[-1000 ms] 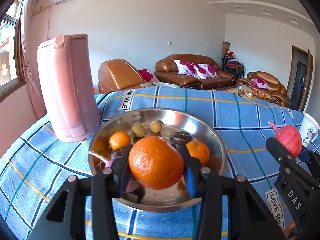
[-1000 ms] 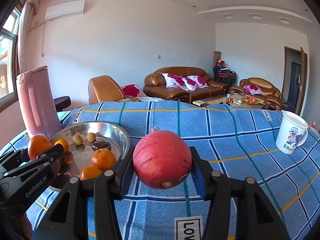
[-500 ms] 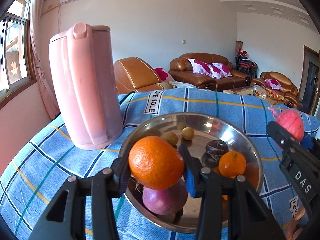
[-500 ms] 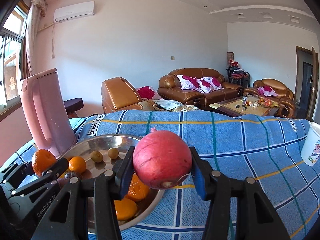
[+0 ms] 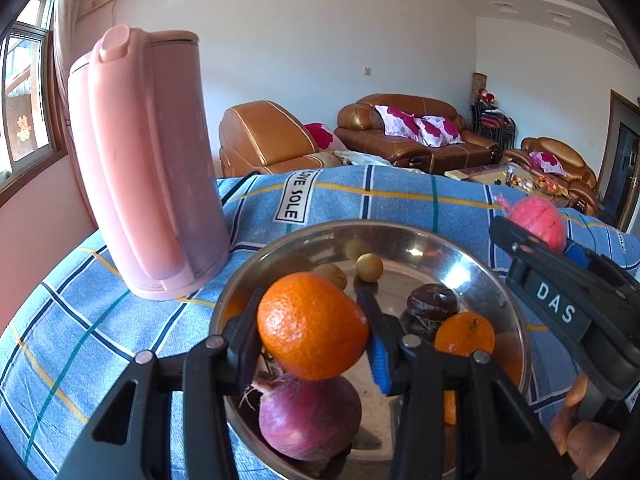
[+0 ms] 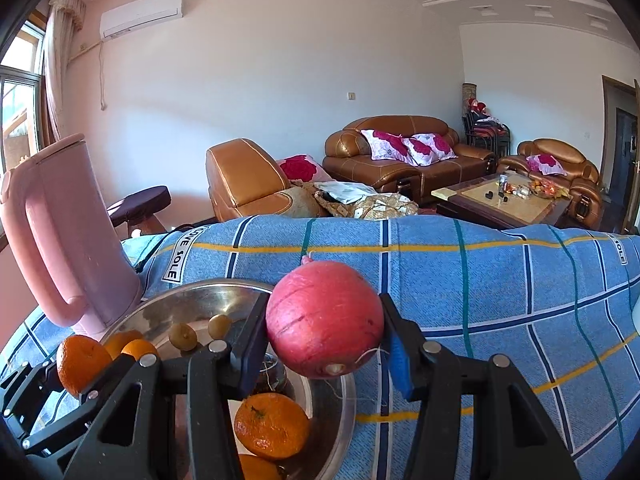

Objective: Organize fruits
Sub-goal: 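Lower into the bowl and open both grippers to release orange and red fruit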

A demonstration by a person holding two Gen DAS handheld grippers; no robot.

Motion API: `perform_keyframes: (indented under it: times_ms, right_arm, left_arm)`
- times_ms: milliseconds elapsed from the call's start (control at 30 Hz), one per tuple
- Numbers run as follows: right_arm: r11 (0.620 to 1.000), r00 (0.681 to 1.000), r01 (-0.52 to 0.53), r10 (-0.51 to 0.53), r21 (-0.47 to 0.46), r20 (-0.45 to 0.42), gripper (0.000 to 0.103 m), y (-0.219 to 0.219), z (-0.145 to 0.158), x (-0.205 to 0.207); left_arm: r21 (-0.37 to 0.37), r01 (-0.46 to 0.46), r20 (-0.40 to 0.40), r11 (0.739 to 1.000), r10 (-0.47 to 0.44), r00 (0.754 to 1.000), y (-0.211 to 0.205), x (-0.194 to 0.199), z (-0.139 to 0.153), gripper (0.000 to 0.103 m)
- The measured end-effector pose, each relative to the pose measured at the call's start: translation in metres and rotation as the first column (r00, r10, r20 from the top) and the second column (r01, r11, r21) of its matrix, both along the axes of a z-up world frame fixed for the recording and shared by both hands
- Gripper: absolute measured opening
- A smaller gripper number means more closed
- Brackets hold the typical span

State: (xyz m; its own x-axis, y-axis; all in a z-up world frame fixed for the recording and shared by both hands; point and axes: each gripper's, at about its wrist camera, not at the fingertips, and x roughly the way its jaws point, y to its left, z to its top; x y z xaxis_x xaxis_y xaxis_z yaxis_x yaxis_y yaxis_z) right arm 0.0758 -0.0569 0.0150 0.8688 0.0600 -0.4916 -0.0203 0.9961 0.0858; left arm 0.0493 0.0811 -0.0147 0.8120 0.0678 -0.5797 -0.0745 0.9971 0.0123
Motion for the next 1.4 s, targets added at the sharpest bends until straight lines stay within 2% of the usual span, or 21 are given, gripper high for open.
perform_keyframes:
  times_ms: [500, 767, 1167, 1400]
  right_arm:
    - [0.995, 0.992, -0.077, 0.071, -0.062, -0.100, 0.053, 0.017, -0.014, 0.037]
    - [0.992, 0.989, -0.094, 0.083, -0.089, -0.119, 0.053, 0.024, -0.019, 0.043]
    - [0.980, 0.970, -0.140, 0.107, -0.143, -0.219, 0.053, 0.038, -0.034, 0.055]
    - [0.970, 0.969, -0.152, 0.109, -0.189, -0.221, 0.053, 0.041, -0.035, 0.054]
  left_arm:
    - [0.018, 0.025, -0.042, 1.000, -0.024, 0.999, -0.021, 0.015, -0.011, 0.046]
    - [0.027, 0.020, -0.064, 0.999, -0.018, 0.998, -0.023, 0.018, -0.016, 0.046]
    - [0.026, 0.022, -0.094, 0.999, -0.019, 0.995, -0.024, 0.019, -0.020, 0.046]
    - [0.058, 0.027, -0.098, 0.998, -0.021, 0.995, -0.028, 0.021, -0.022, 0.046]
